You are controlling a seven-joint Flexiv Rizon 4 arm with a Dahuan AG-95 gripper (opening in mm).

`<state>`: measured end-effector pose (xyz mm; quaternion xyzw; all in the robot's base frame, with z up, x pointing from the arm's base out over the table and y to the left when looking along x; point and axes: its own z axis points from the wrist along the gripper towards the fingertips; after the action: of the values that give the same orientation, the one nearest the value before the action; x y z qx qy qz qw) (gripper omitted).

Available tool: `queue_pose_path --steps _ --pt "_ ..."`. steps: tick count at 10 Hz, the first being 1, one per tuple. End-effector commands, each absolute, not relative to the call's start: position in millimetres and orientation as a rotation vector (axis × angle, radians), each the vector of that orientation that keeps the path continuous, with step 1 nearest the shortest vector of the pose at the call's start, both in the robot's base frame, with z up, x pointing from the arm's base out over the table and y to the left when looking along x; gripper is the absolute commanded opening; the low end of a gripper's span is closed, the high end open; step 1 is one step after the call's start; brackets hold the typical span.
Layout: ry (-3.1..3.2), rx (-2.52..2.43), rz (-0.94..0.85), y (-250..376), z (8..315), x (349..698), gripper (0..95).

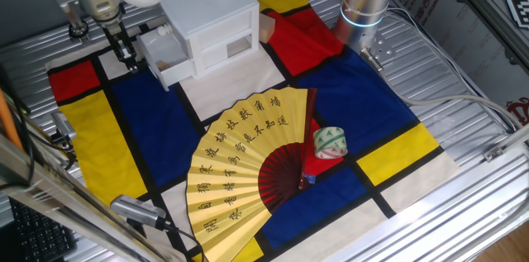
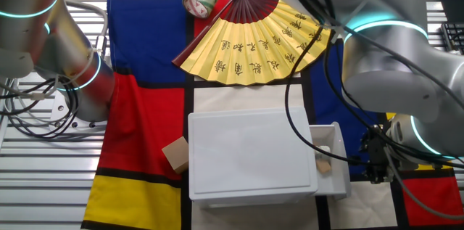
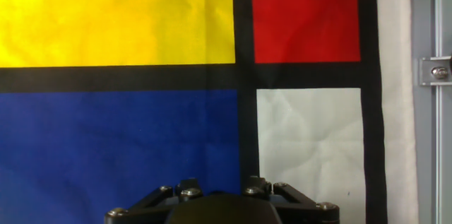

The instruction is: Grasp the handle and close the drawer

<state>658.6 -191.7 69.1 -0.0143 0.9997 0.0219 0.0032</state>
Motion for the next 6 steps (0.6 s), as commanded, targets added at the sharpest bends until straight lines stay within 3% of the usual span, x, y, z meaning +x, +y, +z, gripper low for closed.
queue_pose_path --steps 1,6 --pt "3.134 -0.044 0.067 -191.4 68.7 658.4 38.0" --pt "3.133 -0.040 0.069 -189.8 64.8 656.9 38.0"
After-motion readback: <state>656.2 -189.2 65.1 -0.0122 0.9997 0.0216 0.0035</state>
